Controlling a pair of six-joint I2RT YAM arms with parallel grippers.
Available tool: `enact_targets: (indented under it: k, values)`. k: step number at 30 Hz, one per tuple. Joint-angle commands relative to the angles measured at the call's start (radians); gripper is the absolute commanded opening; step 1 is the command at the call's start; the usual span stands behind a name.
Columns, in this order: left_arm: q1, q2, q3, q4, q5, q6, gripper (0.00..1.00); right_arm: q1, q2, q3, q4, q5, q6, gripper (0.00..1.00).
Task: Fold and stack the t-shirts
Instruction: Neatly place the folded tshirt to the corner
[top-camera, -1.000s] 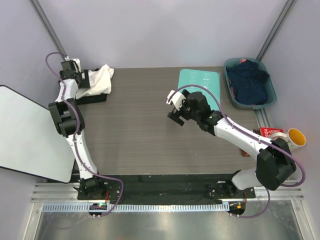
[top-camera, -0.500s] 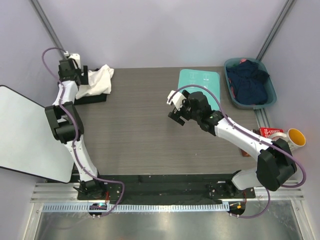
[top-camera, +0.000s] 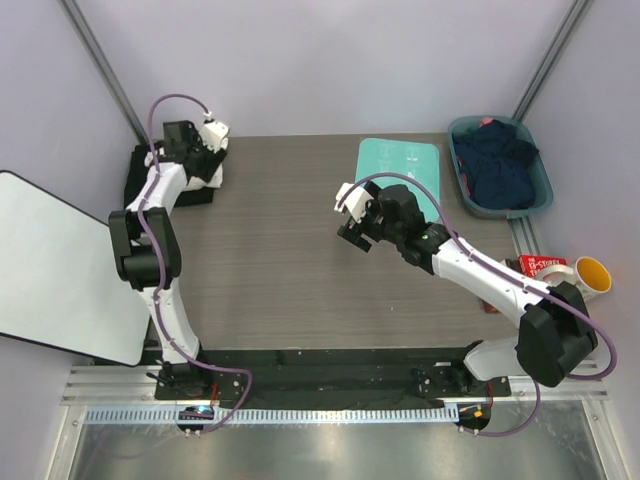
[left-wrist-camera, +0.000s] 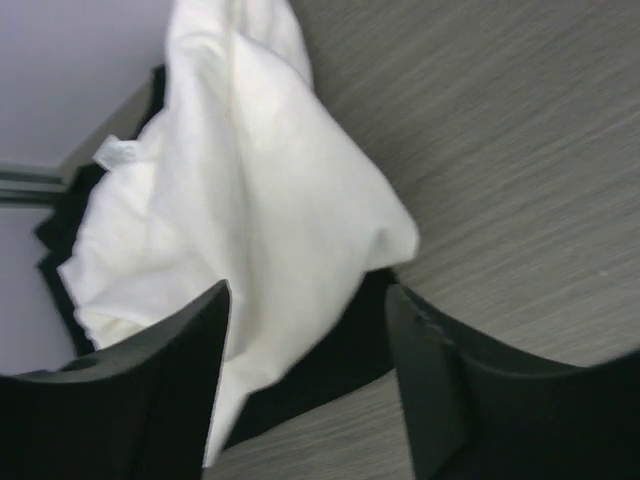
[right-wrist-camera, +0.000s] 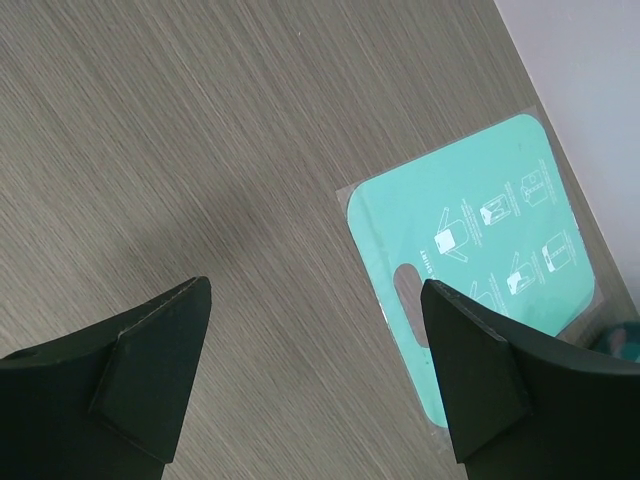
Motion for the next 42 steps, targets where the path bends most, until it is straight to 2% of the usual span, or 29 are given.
enact_targets:
  k: [1,4,5,6,8,9,11,16,26,28,29,31,32,34,36,40,42]
  values:
    - [0.020,0.055,0.133,0.001,-0.074,0.106,0.51,0.005,-0.054,-0.015,0.037,0.010,-0.005,0.91]
    - [0.020,0.098,0.176,-0.002,-0.106,0.149,0.27,0.005,-0.057,-0.018,0.040,0.011,-0.005,0.90]
    - [0.020,0.107,0.187,-0.005,-0.110,0.161,0.22,0.005,-0.057,-0.018,0.041,0.011,-0.005,0.90]
    - [0.020,0.129,0.196,-0.014,-0.115,0.175,0.21,0.005,-0.055,-0.018,0.041,0.013,-0.006,0.90]
    - [0.020,0.150,0.248,-0.092,-0.103,0.219,0.26,0.005,-0.052,-0.015,0.046,0.013,-0.008,0.90]
    - [0.020,0.160,0.268,-0.126,-0.092,0.236,0.40,0.005,-0.049,-0.012,0.046,0.014,-0.014,0.90]
    - [0.020,0.169,0.291,-0.158,-0.089,0.262,0.47,0.004,-0.048,-0.012,0.051,0.019,-0.016,0.90]
    - [0.020,0.172,0.268,-0.163,-0.113,0.331,0.49,0.005,-0.042,-0.012,0.054,0.017,-0.017,0.90]
    - [0.020,0.250,0.319,-0.152,-0.242,0.431,0.44,0.004,-0.034,-0.006,0.068,0.022,-0.026,0.90]
    - [0.023,0.255,0.319,-0.140,-0.248,0.442,0.37,0.004,-0.032,-0.005,0.068,0.026,-0.026,0.90]
    - [0.023,0.261,0.319,-0.136,-0.256,0.445,0.27,0.002,-0.032,-0.006,0.069,0.026,-0.026,0.90]
    - [0.023,0.266,0.319,-0.117,-0.270,0.454,0.16,0.004,-0.031,-0.006,0.069,0.029,-0.026,0.90]
    - [0.023,0.269,0.317,-0.105,-0.285,0.457,0.06,0.004,-0.031,-0.006,0.071,0.029,-0.026,0.90]
    - [0.025,0.270,0.314,-0.065,-0.301,0.451,0.01,0.004,-0.031,-0.008,0.069,0.031,-0.025,0.90]
    - [0.026,0.264,0.313,-0.048,-0.307,0.433,0.01,0.004,-0.029,-0.008,0.071,0.030,-0.025,0.90]
    - [0.031,0.256,0.291,0.031,-0.340,0.433,0.23,0.004,-0.026,-0.009,0.075,0.029,-0.025,0.90]
    - [0.032,0.264,0.274,0.093,-0.379,0.445,0.28,0.004,-0.023,-0.008,0.077,0.029,-0.025,0.90]
